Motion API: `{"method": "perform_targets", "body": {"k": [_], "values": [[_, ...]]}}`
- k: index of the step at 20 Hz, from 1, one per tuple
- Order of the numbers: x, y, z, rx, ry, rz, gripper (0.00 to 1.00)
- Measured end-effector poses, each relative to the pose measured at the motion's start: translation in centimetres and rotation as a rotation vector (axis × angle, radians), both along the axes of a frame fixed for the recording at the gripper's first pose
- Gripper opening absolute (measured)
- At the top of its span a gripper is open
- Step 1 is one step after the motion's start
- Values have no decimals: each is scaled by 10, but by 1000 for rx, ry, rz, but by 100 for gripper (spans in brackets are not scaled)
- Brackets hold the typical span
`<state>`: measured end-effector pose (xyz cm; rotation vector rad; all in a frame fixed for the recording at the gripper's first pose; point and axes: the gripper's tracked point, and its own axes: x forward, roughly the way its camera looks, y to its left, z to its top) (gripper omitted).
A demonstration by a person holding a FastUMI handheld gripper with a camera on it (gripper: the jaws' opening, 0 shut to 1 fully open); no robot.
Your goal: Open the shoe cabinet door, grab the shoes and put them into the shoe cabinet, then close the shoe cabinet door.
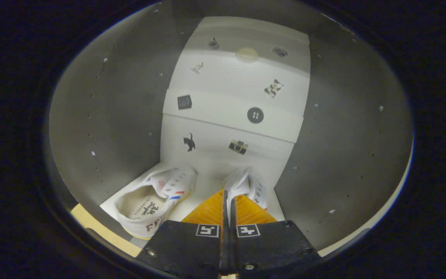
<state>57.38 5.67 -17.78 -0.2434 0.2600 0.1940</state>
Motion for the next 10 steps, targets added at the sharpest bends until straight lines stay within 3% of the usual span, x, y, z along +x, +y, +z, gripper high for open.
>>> {"method": "perform_targets", "body": {"k": [3,10], "values": [[-3,17,-21,44,55,39,4],[0,20,-25,40,67,25,5]]}}
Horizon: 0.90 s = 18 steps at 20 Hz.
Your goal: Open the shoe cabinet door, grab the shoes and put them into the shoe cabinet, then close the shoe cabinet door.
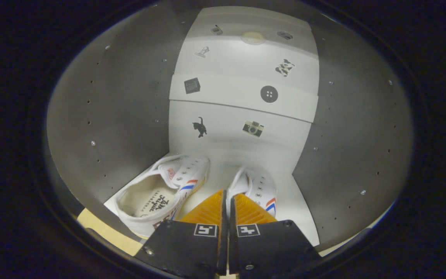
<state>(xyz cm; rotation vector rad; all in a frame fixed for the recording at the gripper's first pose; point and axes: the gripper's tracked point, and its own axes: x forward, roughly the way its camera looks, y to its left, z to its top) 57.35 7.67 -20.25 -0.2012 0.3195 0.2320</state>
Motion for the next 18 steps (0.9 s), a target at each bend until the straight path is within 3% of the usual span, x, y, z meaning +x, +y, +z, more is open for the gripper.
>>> {"method": "perform_targets", "body": {"k": [7,12,18], "values": [[-18,-8,15,-3,-24,-45,21],[-61,-12,56,-21,-107,-60,51],[-164,3,107,24,-180,-12,90]]}}
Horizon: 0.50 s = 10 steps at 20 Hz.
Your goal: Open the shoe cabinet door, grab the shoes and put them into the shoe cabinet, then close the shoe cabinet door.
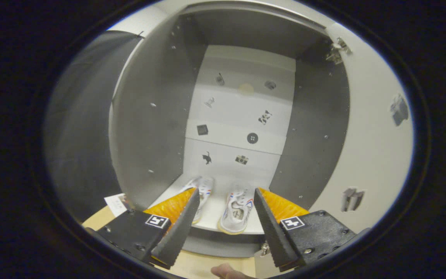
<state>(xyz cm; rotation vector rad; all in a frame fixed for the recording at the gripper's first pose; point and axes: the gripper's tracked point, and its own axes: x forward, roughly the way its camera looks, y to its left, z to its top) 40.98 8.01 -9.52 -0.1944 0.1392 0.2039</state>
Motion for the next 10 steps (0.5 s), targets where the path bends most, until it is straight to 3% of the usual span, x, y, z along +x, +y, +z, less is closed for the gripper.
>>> {"method": "perform_targets", "body": {"k": [4,10], "values": [[-78,5,26,21,-38,18,99],[-173,0,66,150,-40,-43,100]]}}
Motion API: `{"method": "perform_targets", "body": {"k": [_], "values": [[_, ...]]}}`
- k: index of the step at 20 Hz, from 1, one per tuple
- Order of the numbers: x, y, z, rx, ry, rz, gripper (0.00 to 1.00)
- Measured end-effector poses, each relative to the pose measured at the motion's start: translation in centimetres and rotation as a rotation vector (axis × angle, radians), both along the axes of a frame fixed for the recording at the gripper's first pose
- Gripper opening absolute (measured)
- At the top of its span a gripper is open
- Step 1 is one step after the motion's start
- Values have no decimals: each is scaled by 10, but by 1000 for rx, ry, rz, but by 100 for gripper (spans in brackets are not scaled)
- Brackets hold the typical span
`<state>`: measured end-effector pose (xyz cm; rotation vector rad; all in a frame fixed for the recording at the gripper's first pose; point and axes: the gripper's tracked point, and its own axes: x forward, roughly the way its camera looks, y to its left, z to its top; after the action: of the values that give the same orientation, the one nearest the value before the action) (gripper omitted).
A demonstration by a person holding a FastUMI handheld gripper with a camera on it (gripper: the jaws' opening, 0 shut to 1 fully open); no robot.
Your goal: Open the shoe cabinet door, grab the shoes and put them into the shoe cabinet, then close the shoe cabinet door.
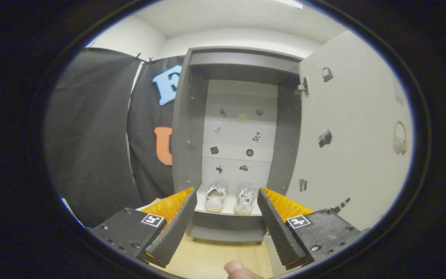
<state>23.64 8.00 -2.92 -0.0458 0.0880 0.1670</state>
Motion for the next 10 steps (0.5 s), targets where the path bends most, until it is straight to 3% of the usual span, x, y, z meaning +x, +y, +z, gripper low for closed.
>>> {"method": "perform_targets", "body": {"k": [10], "values": [[-148,-25,85,117,-88,-130,100]]}}
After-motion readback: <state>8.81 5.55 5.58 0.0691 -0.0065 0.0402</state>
